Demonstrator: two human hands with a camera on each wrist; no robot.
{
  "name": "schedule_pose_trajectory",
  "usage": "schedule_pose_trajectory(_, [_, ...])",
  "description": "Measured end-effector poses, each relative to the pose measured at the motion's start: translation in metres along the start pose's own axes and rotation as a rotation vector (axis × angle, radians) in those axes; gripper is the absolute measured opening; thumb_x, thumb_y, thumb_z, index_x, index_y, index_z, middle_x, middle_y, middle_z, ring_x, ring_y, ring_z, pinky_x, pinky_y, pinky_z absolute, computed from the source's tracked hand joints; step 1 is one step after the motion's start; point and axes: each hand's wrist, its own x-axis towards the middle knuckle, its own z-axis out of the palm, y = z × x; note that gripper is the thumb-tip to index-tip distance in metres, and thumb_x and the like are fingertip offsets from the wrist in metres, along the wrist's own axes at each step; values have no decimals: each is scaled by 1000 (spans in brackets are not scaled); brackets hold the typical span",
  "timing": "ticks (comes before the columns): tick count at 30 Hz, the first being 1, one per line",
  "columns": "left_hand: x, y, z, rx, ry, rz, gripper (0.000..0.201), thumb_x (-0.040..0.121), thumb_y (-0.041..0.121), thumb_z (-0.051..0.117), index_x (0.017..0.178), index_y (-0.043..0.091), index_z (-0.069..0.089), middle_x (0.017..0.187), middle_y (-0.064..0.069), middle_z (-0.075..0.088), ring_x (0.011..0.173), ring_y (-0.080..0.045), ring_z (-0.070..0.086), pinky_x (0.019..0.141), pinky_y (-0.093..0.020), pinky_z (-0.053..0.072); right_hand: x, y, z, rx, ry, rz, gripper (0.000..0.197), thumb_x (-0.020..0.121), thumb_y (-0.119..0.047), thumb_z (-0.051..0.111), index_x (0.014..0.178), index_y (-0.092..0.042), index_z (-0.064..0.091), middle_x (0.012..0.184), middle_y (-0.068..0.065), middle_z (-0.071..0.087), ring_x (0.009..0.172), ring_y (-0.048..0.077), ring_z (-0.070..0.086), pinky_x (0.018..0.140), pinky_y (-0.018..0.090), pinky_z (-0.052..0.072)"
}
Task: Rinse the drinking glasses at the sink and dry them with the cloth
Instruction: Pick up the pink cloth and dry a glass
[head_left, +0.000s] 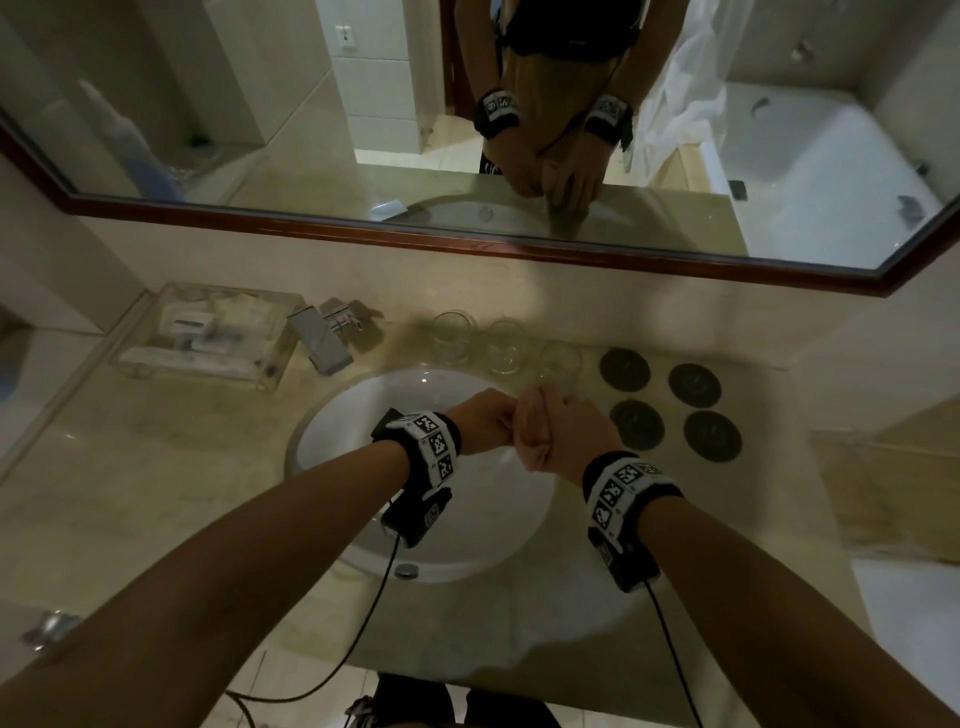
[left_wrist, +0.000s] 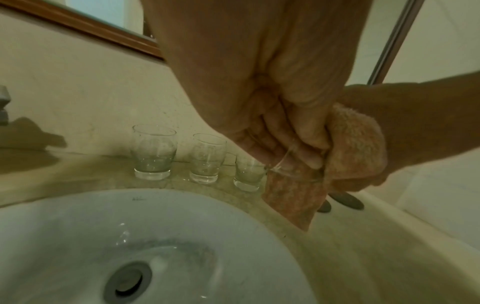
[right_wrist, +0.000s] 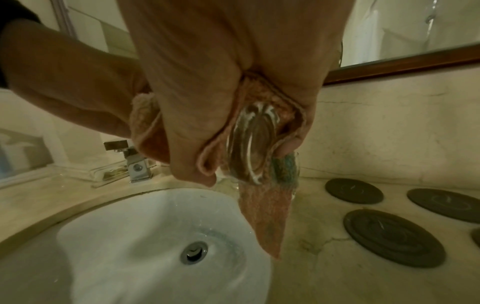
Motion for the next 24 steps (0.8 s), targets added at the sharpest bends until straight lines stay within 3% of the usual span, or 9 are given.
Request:
schedule_pose_trajectory(3, [-2,0,3,20,-5,-17,28,86,21,69,110,8,67,112,-5,67,101,-17,60,84,-22,43,-3,-1,-12,67,-45,-20,62,81,-52,60,123,-11,39,104,6,59,91,27,63,79,32,48])
schedule_pose_trajectory(6, [-3,2,4,39,10,-8,26,89,20,64,111,6,68,117,-8,66,108,-21,59,91,-26,42,-3,-3,-16,105,-74,-39,57,81,-50,61,118,-12,40,101,5,60,88,24,64,82,36,53])
schedule_pose_trajectory(11, [-6,1,1,-31,59,20,18,88,13,64,100,2,72,102,-13,71,96,-25,65,91,-34,50,1,0,-2,70,18,-26,55,81,-49,61,118,-14,40,103,5,59,90,25,62,76,31,51])
schedule_pose_trajectory(13, [-6,3,0,-54,75,25,18,88,13,64,98,0,72,99,-14,71,88,-22,64,85,-31,50,2,-1,3,2,36,-34,61,77,-48,63,121,-15,37,109,6,58,94,27,62,79,36,54])
schedule_pose_trajectory(16, [-7,5,-5,-159,98,-20,16,88,5,61,98,-3,70,88,-15,68,73,-14,57,69,-14,45,-1,0,8,-181,108,-47,80,74,-49,72,134,-15,34,122,9,55,104,28,59,84,40,54])
schedule_pose_trajectory(19, [-10,7,-10,-352,103,-79,19,88,-2,58,103,-7,68,77,-9,64,65,-6,58,72,-18,46,-5,2,9,-283,200,-107,81,77,-49,71,140,-16,32,124,10,56,106,27,58,87,39,52])
schedule_pose_trajectory(20, [-13,9,-12,-381,90,-103,19,89,-2,57,105,-7,67,68,-3,62,56,3,55,65,-12,45,-4,1,9,-277,192,-110,81,78,-49,71,140,-17,31,123,9,57,105,27,58,86,39,52])
schedule_pose_trajectory(22, [-18,14,-15,-381,64,-113,21,92,1,55,108,-8,65,51,11,54,37,9,47,45,0,34,-2,1,8,-221,148,-92,81,77,-51,70,139,-20,28,120,9,58,103,28,59,86,41,53])
schedule_pose_trajectory(24, [-20,15,-16,-401,60,-105,24,94,3,53,113,-7,63,37,17,50,31,9,43,38,-1,30,1,0,5,-154,108,-48,79,76,-50,68,136,-18,28,118,9,58,102,29,60,87,41,52])
